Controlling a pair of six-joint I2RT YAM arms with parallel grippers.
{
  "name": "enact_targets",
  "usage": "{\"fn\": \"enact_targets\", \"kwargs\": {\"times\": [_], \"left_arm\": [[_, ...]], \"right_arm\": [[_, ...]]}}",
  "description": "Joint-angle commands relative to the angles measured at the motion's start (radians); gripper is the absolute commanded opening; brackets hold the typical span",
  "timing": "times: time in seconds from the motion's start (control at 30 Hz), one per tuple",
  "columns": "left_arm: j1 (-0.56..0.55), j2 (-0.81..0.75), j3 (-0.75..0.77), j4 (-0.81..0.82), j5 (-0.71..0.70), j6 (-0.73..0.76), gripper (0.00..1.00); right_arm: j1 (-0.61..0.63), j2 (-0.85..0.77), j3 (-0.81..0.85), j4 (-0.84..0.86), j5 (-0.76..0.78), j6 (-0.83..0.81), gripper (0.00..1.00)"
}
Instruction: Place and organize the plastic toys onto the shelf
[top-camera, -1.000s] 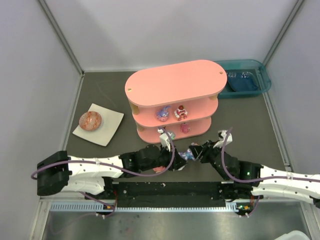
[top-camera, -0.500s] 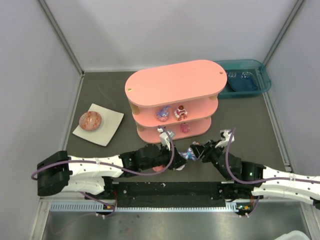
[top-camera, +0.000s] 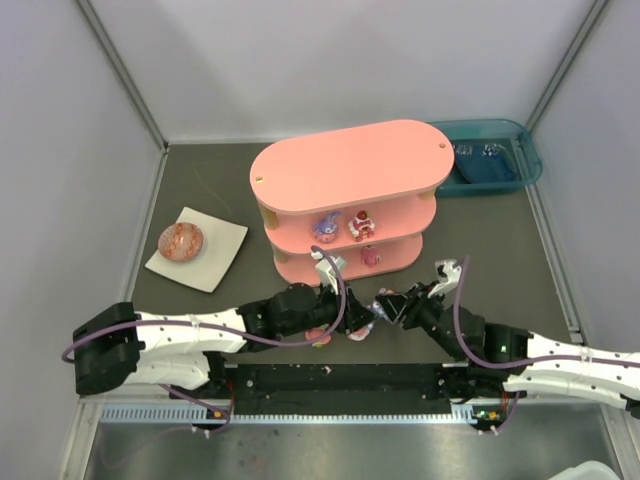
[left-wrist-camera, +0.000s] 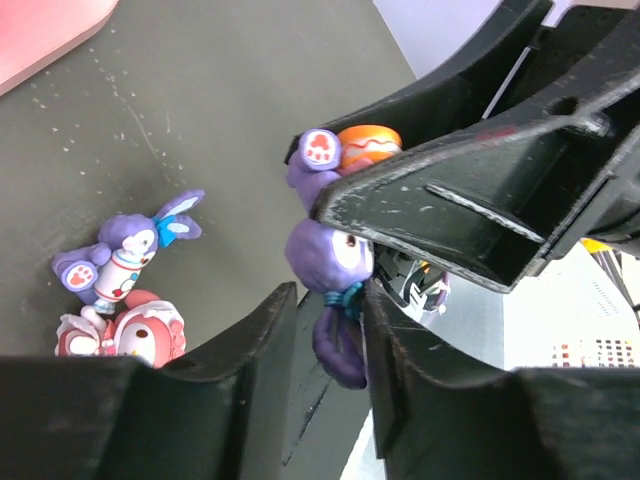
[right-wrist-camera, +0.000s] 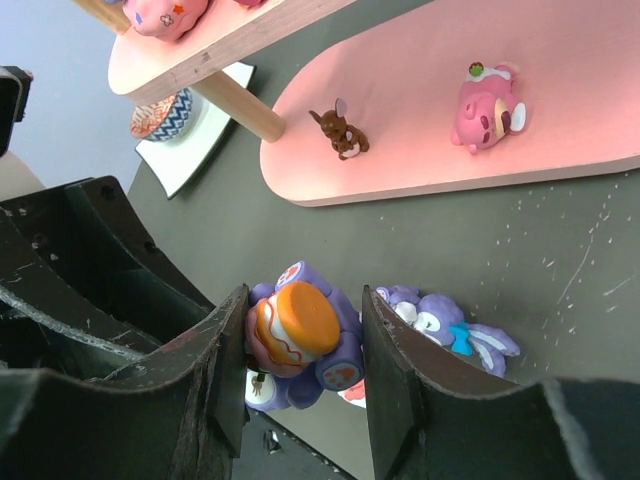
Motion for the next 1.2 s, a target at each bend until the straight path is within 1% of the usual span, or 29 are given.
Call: {"fn": "enact_targets", "kwargs": {"times": [0.0,0.07,0.1,0.17,0.2,0.23,0.27,0.3,0.33,0.37,0.43,0.5,0.53,0.57,0.6,0.63,0.67,0.73,0.77,0.8,0.83,0.87,0.9,0.93,0.97,1.0,1.07,1.1,1.17], "left_arm": [[0.013,-0.023,0.007,0.067,-0.005,0.0,0.32],[0.013,-0.018,0.007,0.076,0.006,0.0,0.26],[0.013,-0.017,0.009,0.079,0.01,-0.002,0.19],[0.013,-0.015,0.004,0.084,0.019,-0.002,0.1],[0.013,-0.017,0.001,0.089,0.023,-0.003,0.0],[0.013,-0.015,-0.001,0.09,0.027,-0.003,0.0],[0.013,-0.018,-0.002,0.092,0.033,0.0,0.0],[0.013,-0.021,-0.001,0.087,0.035,0.007,0.0],[0.013,-0.024,-0.002,0.078,0.035,0.01,0.0],[0.013,-0.036,0.001,0.063,0.064,0.017,0.0],[0.014,-0.062,0.001,0.0,0.067,0.036,0.0],[0.017,-0.084,0.007,-0.055,0.087,0.07,0.0],[0.025,-0.105,0.01,-0.119,0.098,0.078,0.0],[0.026,-0.119,0.01,-0.146,0.105,0.095,0.0],[0.031,-0.133,0.009,-0.178,0.112,0.101,0.0],[0.043,-0.161,0.01,-0.207,0.127,0.106,0.0],[0.048,-0.178,0.015,-0.268,0.135,0.119,0.0],[0.063,-0.22,0.022,-0.33,0.144,0.132,0.0],[0.068,-0.236,0.033,-0.4,0.142,0.141,0.0],[0.072,-0.251,0.041,-0.414,0.144,0.148,0.0],[0.083,-0.28,0.048,-0.469,0.145,0.155,0.0],[0.088,-0.296,0.068,-0.532,0.145,0.165,0.0],[0.097,-0.311,0.081,-0.569,0.144,0.171,0.0],[0.1,-0.338,0.093,-0.601,0.141,0.178,0.0],[0.103,-0.354,0.12,-0.632,0.127,0.184,0.0],[0.108,-0.368,0.133,-0.696,0.121,0.187,0.0],[0.115,-0.406,0.17,-0.741,0.118,0.198,0.0],[0.12,-0.417,0.182,-0.782,0.116,0.201,0.0],[0.123,-0.437,0.217,-0.825,0.104,0.202,0.0]], "right_arm": [[0.011,-0.026,0.006,0.058,-0.016,-0.003,0.0],[0.011,-0.029,0.004,0.058,-0.013,-0.002,0.0],[0.011,-0.027,0.003,0.057,-0.013,-0.002,0.0],[0.011,-0.029,-0.001,0.055,-0.013,0.0,0.0],[0.012,-0.032,-0.001,0.052,-0.013,-0.001,0.03],[0.011,-0.033,0.001,0.049,-0.015,-0.005,0.08],[0.011,-0.035,0.003,0.039,-0.016,-0.012,0.21],[0.011,-0.04,0.006,0.032,-0.022,-0.023,0.27],[0.011,-0.044,0.018,0.025,-0.025,-0.064,0.31],[0.011,-0.05,0.025,0.011,-0.03,-0.09,0.36],[0.011,-0.078,0.059,-0.035,-0.041,-0.191,0.39],[0.012,-0.107,0.079,-0.073,-0.05,-0.265,0.48],[0.011,-0.137,0.094,-0.081,-0.053,-0.334,0.51],[0.011,-0.158,0.098,-0.083,-0.061,-0.369,0.55],[0.012,-0.173,0.102,-0.083,-0.088,-0.441,0.58],[0.011,-0.203,0.11,-0.084,-0.099,-0.472,0.6],[0.012,-0.214,0.114,-0.084,-0.11,-0.5,0.64],[0.012,-0.228,0.133,-0.095,-0.145,-0.573,0.69],[0.012,-0.227,0.141,-0.101,-0.162,-0.599,0.73],[0.012,-0.218,0.15,-0.097,-0.211,-0.65,0.74],[0.011,-0.205,0.171,-0.101,-0.234,-0.673,0.75],[0.012,-0.164,0.183,-0.11,-0.257,-0.696,0.77],[0.011,-0.137,0.199,-0.119,-0.313,-0.742,0.78],[0.011,-0.106,0.234,-0.126,-0.338,-0.765,0.77],[0.02,-0.033,0.255,-0.145,-0.369,-0.787,0.77],[0.032,0.003,0.278,-0.156,-0.404,-0.832,0.77],[0.08,0.077,0.344,-0.162,-0.386,-0.894,0.78],[0.138,0.138,0.363,-0.159,-0.357,-0.966,0.78],[0.189,0.186,0.404,-0.149,-0.296,-1.03,0.8]]}}
